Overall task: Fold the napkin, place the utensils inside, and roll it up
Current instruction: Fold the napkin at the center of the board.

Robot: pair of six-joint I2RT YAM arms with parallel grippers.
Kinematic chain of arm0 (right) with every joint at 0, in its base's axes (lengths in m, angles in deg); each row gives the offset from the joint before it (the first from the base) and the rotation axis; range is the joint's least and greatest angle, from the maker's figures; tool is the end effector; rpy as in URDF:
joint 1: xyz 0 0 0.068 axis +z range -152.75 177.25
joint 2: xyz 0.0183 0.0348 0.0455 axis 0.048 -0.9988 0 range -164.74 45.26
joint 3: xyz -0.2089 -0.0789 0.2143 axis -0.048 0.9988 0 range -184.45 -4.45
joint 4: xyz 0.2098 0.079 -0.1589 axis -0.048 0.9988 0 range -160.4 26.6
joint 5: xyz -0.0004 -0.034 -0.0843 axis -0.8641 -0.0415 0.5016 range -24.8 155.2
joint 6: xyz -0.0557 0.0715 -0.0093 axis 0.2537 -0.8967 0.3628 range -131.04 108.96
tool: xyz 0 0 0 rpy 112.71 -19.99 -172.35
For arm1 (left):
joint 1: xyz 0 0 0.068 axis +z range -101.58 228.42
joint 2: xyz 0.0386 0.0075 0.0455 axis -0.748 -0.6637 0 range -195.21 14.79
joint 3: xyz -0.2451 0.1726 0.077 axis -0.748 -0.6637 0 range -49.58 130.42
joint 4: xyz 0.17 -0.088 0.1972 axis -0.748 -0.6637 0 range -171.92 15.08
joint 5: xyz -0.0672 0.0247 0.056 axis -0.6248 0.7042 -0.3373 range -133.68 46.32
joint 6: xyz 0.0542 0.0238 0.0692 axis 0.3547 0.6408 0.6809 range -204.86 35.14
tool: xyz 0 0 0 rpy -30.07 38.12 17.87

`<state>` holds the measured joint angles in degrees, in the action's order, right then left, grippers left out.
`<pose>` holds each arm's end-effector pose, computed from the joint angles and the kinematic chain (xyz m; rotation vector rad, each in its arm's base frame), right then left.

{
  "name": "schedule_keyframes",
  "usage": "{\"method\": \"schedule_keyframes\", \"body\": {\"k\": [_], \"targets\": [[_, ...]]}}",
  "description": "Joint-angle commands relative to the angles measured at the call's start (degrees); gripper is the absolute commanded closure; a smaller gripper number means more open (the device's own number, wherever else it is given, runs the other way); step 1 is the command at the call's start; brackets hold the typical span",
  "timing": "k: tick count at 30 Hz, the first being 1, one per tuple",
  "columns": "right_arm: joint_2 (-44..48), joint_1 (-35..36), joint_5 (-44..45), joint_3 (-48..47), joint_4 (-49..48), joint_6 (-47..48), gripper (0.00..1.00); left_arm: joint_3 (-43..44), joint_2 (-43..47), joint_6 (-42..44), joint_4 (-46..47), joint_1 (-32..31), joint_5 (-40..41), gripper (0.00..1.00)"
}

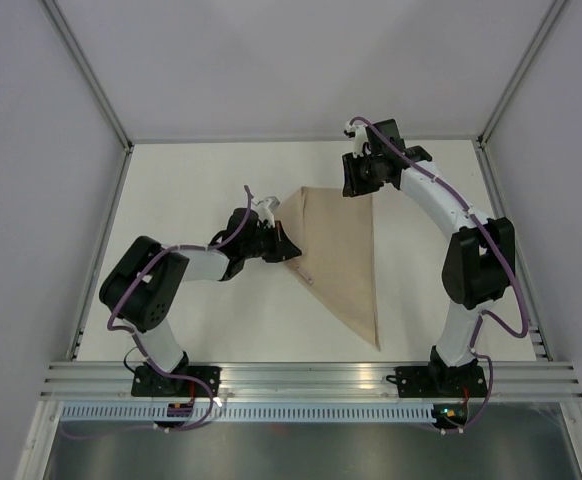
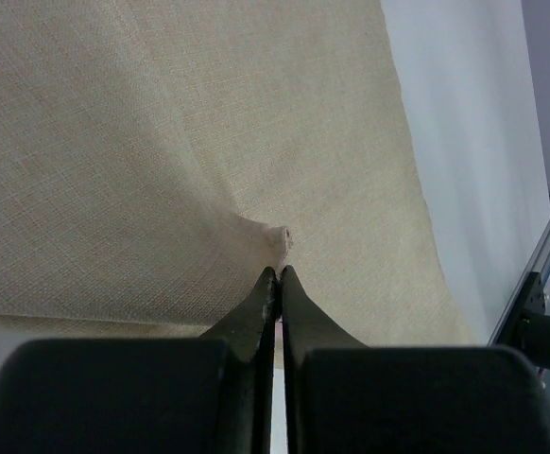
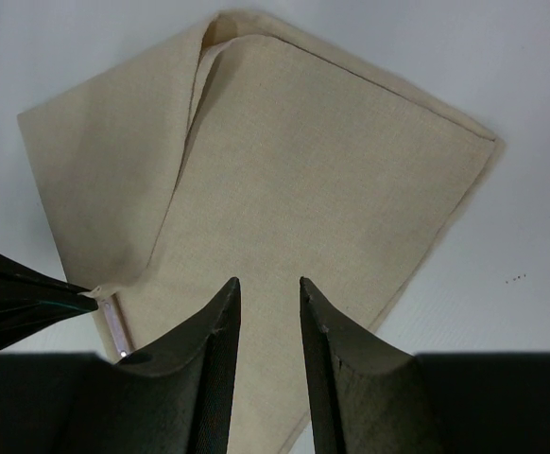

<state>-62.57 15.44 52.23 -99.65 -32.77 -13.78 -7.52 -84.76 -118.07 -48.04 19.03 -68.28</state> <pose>0.4469 0.1661 0.2847 -0.4317 2.4286 0.4375 0.3210 -0.2198 0.1493 0.2031 2.2417 -1.0779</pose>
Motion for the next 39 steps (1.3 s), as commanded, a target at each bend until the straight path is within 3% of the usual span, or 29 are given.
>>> {"method": "schedule_keyframes", "body": {"k": [1, 12, 18, 20, 31, 39], "targets": [[2.1, -0.27, 1.37, 0.45, -1.15, 0.11, 0.62, -0.93, 1.11, -0.1, 4.5, -0.76, -2.64, 0.98], [2.1, -0.27, 1.99, 1.15, -1.42, 0.28, 0.63, -2.43, 1.2, 1.22, 4.95, -1.46, -3.26, 0.97], [1.84, -0.27, 2.07, 1.33, -1.68, 0.37, 0.63, -2.51, 1.2, 2.27, 4.07, -1.81, -2.47, 0.84], [1.66, -0.35, 2.07, 1.33, -1.68, 0.37, 0.63, -2.69, 1.28, 2.45, 3.89, -1.81, -1.86, 0.75], [1.66, -0.35, 2.34, 1.59, -1.59, 0.63, 0.63, -2.51, 1.2, 2.54, 4.94, -2.17, -2.03, 0.53], [1.57, -0.35, 2.51, 1.42, -0.54, 1.69, 0.63, -1.72, 0.93, 2.8, 5.74, -2.43, -3.7, 0.53]]}}
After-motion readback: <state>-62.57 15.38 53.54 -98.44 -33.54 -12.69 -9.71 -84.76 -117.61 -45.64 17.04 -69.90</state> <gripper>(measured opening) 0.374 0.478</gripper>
